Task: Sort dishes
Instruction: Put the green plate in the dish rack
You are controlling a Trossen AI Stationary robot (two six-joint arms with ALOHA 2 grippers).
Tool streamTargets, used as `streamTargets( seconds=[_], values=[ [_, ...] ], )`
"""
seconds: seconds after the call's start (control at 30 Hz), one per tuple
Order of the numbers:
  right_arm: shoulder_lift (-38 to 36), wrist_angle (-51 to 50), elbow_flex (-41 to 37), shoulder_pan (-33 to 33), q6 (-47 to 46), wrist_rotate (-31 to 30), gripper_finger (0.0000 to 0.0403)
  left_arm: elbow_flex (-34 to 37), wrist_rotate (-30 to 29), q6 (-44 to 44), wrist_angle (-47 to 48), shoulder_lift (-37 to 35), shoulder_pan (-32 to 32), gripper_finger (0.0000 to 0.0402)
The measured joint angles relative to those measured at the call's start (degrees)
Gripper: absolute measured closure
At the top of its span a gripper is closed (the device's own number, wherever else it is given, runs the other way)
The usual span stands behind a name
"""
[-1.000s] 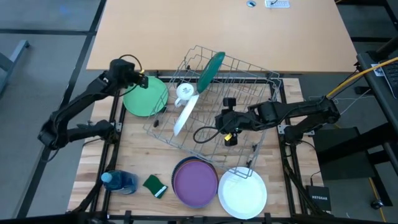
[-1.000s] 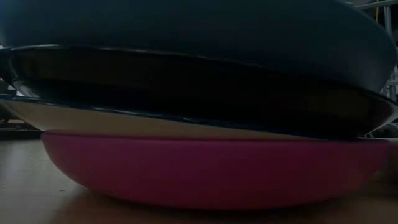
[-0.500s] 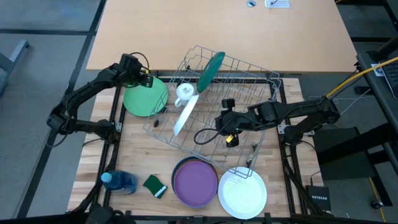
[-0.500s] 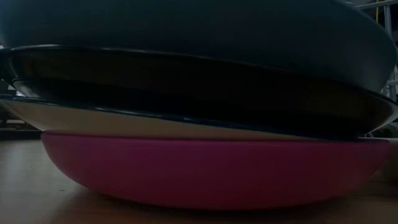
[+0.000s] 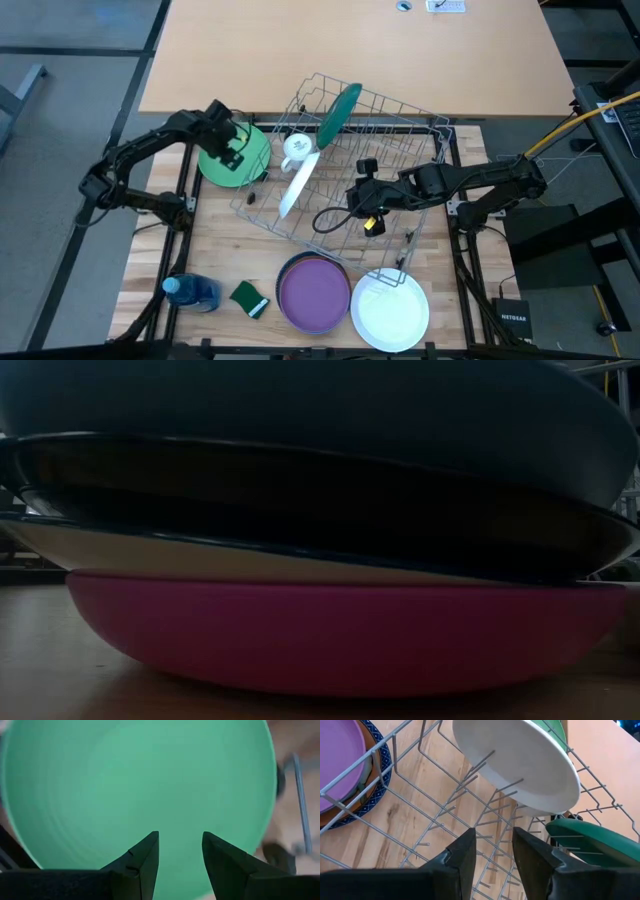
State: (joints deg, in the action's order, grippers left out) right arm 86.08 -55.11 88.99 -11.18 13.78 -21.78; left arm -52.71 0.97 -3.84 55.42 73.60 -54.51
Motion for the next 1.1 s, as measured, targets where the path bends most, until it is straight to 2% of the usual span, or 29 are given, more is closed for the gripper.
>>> streamTargets(
  seconds=[0.3,0.6,0.77,1.1],
  values=[
    [0.0,-0.4,0.0,0.0,0.0,0.0,0.0271,0.0,0.0,-8.4,7.5,0.0,7.2,0.0260],
    [0.0,-0.5,0.0,0.0,0.0,0.0,0.0271,0.1,0.0,-8.4,8.6,-0.1,13.2,0.0260],
    [0.0,-0.9,0.0,0.0,0.0,0.0,0.0271,2.7,0.0,-8.0,8.3,-0.1,15.8,0.0260],
    [0.0,-1.3,0.0,0.0,0.0,0.2,0.0271,5.1,1.5,-6.2,3.7,-0.2,17.2,0.0260]
  ],
)
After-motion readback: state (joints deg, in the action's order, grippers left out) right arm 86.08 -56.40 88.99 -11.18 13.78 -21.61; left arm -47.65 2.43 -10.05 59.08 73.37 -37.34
